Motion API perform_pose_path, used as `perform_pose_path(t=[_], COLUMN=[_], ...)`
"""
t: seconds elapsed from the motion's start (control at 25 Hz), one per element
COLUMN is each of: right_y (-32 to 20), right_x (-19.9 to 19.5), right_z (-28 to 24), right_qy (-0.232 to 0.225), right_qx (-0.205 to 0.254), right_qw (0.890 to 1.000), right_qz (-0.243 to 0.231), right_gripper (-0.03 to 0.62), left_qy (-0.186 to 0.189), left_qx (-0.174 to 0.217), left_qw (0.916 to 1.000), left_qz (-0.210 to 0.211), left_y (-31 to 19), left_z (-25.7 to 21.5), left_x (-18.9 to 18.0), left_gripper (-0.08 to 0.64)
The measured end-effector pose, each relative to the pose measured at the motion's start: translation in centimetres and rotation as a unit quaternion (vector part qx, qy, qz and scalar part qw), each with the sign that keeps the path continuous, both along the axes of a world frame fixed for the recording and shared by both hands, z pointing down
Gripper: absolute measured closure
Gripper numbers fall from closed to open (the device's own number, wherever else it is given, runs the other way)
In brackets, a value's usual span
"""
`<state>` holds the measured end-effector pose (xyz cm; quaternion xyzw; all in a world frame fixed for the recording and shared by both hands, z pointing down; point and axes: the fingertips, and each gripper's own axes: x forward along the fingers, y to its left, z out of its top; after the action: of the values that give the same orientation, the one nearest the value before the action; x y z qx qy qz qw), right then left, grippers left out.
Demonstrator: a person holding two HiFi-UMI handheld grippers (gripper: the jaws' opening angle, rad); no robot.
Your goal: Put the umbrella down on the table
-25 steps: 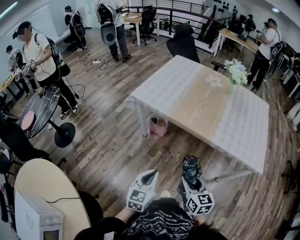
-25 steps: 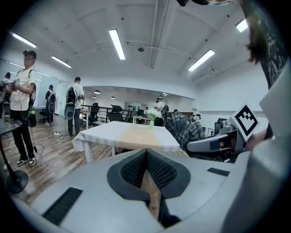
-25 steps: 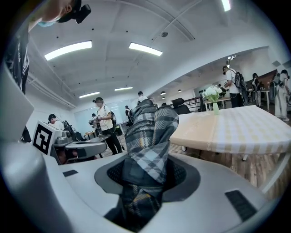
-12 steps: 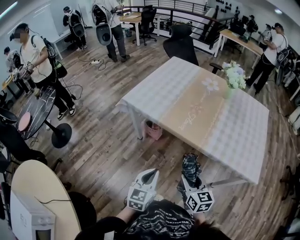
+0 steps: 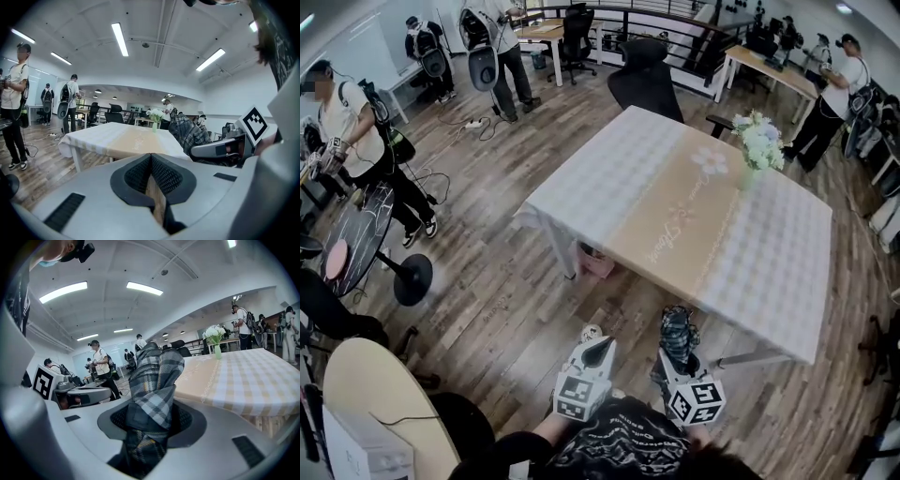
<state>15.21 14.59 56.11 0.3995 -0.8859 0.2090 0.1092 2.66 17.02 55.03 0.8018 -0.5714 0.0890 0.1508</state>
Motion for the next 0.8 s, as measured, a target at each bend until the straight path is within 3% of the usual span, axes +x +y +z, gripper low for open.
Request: perform_pose_path(t=[0.36, 0.8], right_y=[-8.3, -20.2], right_x=[-1.8, -6.8], right_z=[0.1, -0.1], right_qy=[0.008, 0.014], right_qx=[0.0, 0.006], right_qw=[0.999, 0.993], right_qz=[0.052, 0.117], right_gripper=[0.408, 0.407], left_qy=[0.009, 0.007], left_qx=[0.005, 0.023], left_qw=[0.9983, 0.9909], left_qz=[0.057, 0.132], left_y=[-10.3, -24.7], left_z=[0.3, -0.6], left_x=[-1.6, -6.6], left_gripper=[0.541, 0.541])
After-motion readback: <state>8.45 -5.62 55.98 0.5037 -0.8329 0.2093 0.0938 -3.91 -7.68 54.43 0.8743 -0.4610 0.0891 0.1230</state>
